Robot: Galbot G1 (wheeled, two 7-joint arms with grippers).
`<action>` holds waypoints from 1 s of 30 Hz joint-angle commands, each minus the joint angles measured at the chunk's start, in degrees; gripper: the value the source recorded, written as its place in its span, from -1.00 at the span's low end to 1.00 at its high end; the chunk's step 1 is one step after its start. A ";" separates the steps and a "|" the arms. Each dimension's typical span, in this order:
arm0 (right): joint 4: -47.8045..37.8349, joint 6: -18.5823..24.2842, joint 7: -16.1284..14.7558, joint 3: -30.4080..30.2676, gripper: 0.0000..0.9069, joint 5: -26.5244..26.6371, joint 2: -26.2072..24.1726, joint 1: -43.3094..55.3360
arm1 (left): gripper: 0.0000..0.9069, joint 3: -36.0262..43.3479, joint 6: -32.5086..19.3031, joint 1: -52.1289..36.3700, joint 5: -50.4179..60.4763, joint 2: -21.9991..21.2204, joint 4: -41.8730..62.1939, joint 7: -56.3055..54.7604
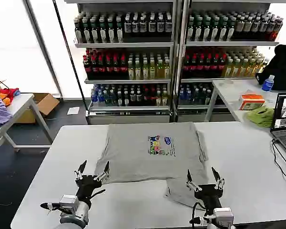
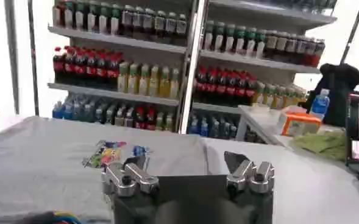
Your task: Fold and organize the clothes.
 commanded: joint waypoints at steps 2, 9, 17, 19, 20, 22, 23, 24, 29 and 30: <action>-0.02 -0.83 2.60 -0.19 1.00 0.70 -0.04 -2.76 | 1.00 0.24 2.98 -0.17 -0.21 1.27 1.41 1.08; -1.22 -0.96 4.26 -0.81 1.00 3.50 0.34 -4.64 | 1.00 0.23 4.49 -1.08 0.53 1.70 4.26 1.53; -3.73 -1.05 5.64 -2.09 1.00 6.15 1.57 -5.35 | 1.00 0.47 4.65 -1.76 1.11 1.30 6.73 1.57; -4.19 -1.04 5.88 -2.14 1.00 6.43 1.91 -5.16 | 1.00 0.50 4.68 -1.89 1.11 1.20 7.19 1.69; -4.35 -1.03 6.02 -2.12 1.00 6.52 1.98 -5.02 | 1.00 0.49 4.74 -1.95 1.11 1.19 7.41 1.75; -4.39 -1.07 6.18 -2.09 1.00 6.76 2.07 -4.87 | 1.00 0.45 4.80 -1.93 1.07 1.19 7.75 1.74; -4.37 -1.15 6.17 -2.07 1.00 6.80 2.08 -4.83 | 1.00 0.41 4.84 -1.85 1.07 1.18 7.93 1.70; -4.43 -1.33 6.23 -2.06 1.00 6.80 2.12 -4.77 | 1.00 0.37 5.09 -1.77 1.10 1.13 8.13 1.59; -4.79 -1.32 6.53 -2.05 1.00 6.68 2.29 -4.90 | 1.00 0.24 5.38 -1.94 1.32 1.13 8.97 1.97; -4.95 -1.15 6.53 -1.93 1.00 6.69 2.32 -4.95 | 1.00 0.17 5.38 -2.24 1.30 1.16 9.48 2.09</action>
